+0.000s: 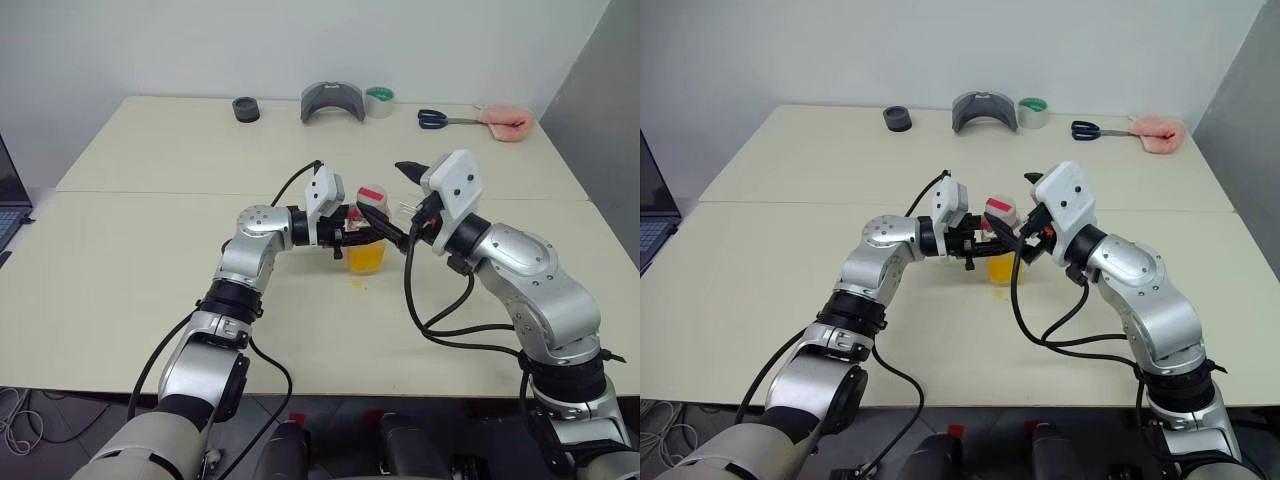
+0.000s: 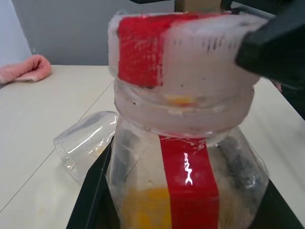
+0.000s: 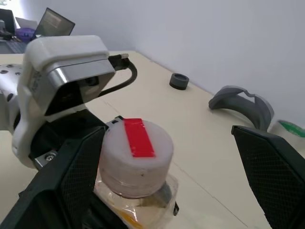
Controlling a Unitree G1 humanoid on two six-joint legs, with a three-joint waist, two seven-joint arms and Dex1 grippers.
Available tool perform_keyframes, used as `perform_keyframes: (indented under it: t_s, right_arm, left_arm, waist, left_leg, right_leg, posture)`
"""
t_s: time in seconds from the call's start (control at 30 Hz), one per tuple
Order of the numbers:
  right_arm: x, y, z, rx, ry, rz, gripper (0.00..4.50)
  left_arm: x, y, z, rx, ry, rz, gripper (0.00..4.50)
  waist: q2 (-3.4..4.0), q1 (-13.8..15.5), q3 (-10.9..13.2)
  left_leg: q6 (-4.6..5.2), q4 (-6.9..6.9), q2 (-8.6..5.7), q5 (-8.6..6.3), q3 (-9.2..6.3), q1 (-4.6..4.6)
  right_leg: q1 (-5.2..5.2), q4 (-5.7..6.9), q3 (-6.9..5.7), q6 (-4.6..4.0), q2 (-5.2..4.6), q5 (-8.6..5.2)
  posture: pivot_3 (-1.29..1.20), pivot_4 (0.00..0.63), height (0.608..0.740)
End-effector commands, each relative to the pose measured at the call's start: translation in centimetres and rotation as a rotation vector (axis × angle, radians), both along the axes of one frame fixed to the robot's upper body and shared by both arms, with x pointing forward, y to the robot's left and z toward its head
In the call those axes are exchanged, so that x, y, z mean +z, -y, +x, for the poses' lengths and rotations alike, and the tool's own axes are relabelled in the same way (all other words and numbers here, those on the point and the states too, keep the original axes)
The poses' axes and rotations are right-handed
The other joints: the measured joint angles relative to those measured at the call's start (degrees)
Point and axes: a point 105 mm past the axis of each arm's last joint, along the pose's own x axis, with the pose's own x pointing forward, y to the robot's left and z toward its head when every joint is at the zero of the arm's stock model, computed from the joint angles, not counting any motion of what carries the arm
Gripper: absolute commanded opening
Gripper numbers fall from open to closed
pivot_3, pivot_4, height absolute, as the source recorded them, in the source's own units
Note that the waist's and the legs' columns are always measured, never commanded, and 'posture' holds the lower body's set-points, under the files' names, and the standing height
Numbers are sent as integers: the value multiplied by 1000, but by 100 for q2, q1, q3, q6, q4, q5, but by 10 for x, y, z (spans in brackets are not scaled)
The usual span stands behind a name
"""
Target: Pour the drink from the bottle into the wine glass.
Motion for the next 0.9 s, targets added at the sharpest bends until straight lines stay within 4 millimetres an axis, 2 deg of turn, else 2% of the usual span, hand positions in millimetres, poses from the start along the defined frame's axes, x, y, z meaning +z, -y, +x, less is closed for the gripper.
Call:
perform_keyframes:
  t_s: [0.03, 0.9]
  right_arm:
    - [11, 7, -2, -30, 43, 20, 4500]
    - [4, 20, -4, -66, 19, -6, 4500]
  left_arm:
    - [15, 2, -4, -20, 58, -31, 1714]
    - [14, -2, -4, -13, 59, -24, 1713]
  waist:
    - [0, 0, 0]
    - [0, 0, 0]
  left_leg:
    - [0, 0, 0, 0, 0, 0]
    - [0, 0, 0, 0, 0, 0]
  right_leg:
    - [0, 0, 0, 0, 0, 0]
    - [0, 0, 0, 0, 0, 0]
  posture:
    - [0, 150, 740]
    - [0, 150, 740]
